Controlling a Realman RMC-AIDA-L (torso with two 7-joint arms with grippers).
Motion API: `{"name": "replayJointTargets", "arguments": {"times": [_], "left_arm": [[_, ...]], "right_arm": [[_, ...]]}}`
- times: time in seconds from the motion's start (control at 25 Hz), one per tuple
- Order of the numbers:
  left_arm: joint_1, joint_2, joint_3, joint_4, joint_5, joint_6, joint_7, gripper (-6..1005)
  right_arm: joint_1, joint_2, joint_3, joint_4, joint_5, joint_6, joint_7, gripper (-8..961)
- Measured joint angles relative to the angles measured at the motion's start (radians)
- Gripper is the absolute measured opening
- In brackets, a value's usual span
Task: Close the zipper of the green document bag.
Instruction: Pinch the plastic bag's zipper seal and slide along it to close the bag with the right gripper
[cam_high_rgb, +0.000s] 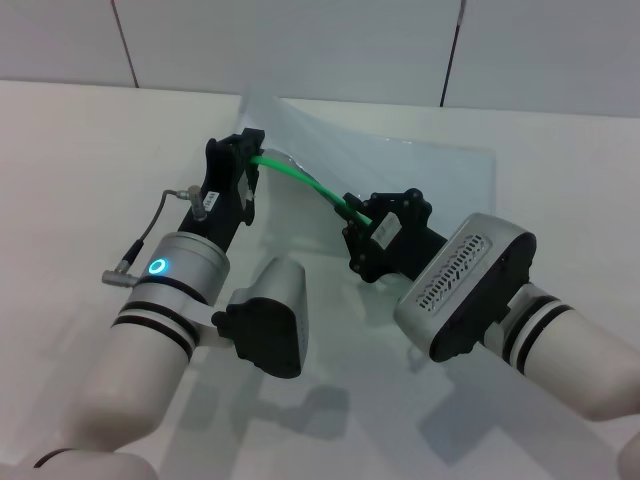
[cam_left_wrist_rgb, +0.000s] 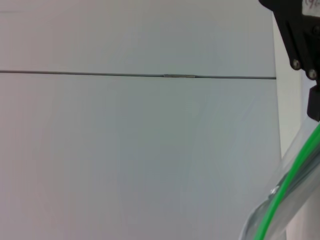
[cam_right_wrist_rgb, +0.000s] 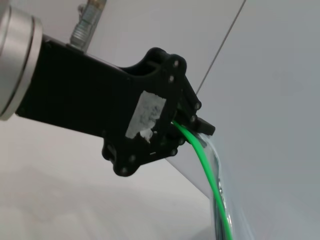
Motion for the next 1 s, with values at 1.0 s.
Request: {"name": "replayJointTargets", "arguments": {"times": [1.0], "left_arm": [[0.0,0.0,0.003,-0.002,0.0,-0.008,-0.013,53]], "right_arm": [[-0.025,0.002,0.02,0.085,0.021,-0.002,0.04,89]]}}
